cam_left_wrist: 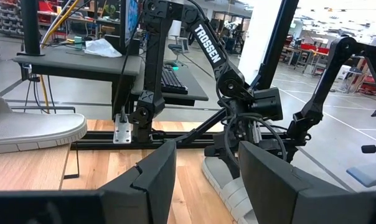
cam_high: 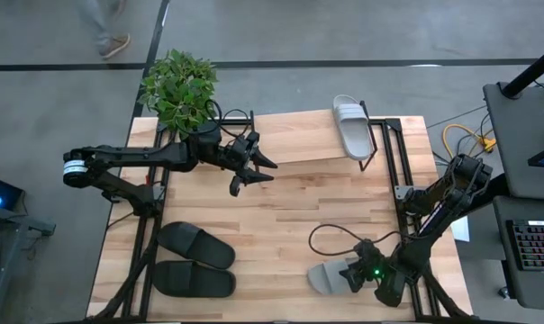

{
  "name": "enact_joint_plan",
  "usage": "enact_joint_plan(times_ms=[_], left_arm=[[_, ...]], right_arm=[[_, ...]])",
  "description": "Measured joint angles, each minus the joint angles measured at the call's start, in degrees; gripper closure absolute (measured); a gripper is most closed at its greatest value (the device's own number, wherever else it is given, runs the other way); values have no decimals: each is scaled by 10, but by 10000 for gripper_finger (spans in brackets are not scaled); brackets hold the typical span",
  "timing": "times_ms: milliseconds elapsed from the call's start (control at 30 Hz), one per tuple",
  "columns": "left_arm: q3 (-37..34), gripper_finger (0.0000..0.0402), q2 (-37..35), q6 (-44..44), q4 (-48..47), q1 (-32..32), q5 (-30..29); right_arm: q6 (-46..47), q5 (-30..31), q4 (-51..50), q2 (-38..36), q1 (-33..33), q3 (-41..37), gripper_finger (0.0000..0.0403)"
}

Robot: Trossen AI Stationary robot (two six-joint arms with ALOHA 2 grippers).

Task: Pick and place slides into the shelf
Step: Put the gray slide on the shelf

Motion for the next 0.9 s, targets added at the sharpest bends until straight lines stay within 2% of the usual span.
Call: enact_joint_plan(times_ms=[333,600,900], left_arm=[[0,242,0,0,0,0,0],[0,242,0,0,0,0,0],[0,242,0,0,0,0,0]], right_arm=[[-23,-18,4,0,0,-13,311],[-53,-17,3,0,0,-17,386],[-76,13,15,-1,0,-17,393]])
